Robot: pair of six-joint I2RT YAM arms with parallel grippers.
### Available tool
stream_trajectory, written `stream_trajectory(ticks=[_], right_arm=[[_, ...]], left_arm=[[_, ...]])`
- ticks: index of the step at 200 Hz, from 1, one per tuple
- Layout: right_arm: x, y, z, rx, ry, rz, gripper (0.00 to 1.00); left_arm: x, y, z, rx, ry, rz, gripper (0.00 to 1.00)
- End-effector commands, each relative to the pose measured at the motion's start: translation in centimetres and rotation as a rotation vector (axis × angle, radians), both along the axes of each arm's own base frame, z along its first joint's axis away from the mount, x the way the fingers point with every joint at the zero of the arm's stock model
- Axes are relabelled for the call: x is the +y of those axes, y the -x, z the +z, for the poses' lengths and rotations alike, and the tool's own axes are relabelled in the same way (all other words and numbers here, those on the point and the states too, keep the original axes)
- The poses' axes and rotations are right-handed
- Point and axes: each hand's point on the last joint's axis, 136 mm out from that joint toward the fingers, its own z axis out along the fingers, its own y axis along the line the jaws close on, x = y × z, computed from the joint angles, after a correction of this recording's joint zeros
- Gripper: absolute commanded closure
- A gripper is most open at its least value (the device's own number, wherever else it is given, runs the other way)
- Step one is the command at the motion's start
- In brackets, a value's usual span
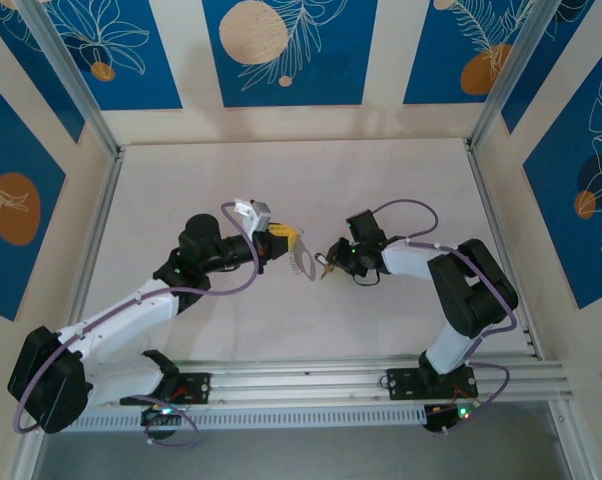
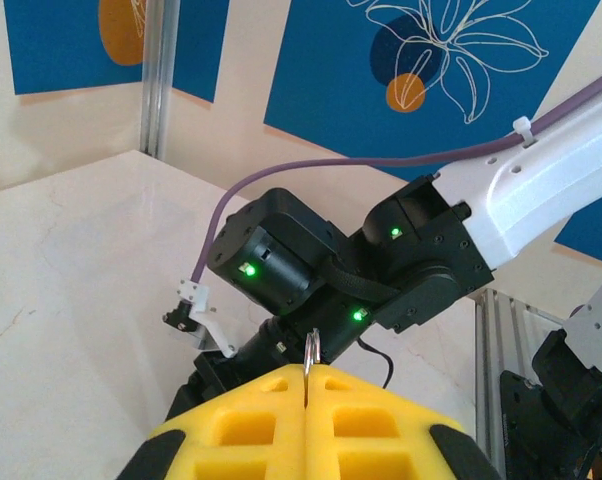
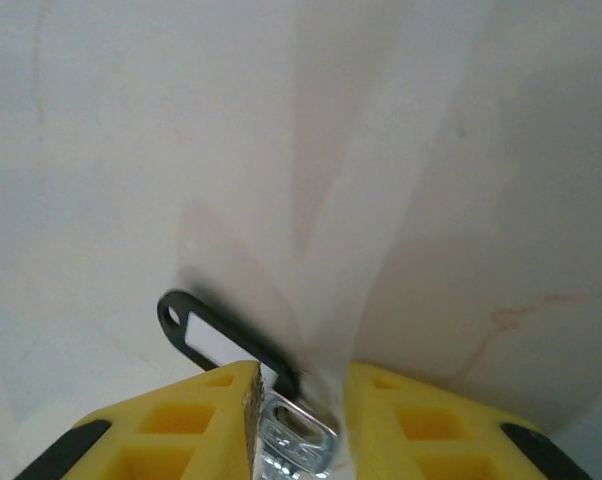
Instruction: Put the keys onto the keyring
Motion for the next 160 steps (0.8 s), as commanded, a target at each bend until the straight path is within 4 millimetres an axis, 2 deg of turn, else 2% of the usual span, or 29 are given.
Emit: stream_trajectory(ticks=[1,40,112,160], right_arm=[[-0.8,0.8,0.4,0.005,0.004,-0.032,0.69],[-1.0,1.1,0.5,0.005,0.003,-0.031,0.69],[0.4,0.5,0.1,0.022,-0.045,-0.015,0.71],[0.8,0.2,0.0,0.026,-0.06,-0.012,0.76]], left_arm=[[0.1,0.2,1.6,-0.038,0.051,-0.016,1.0],[0.1,0.1,1.6,-0.036,0.056,-0.017,1.0],[0.1,0.1,1.6,-0.035,0.057,-0.017,1.0],[0.1,0.2,1.6,-0.037,0.057,-0.018,1.0]])
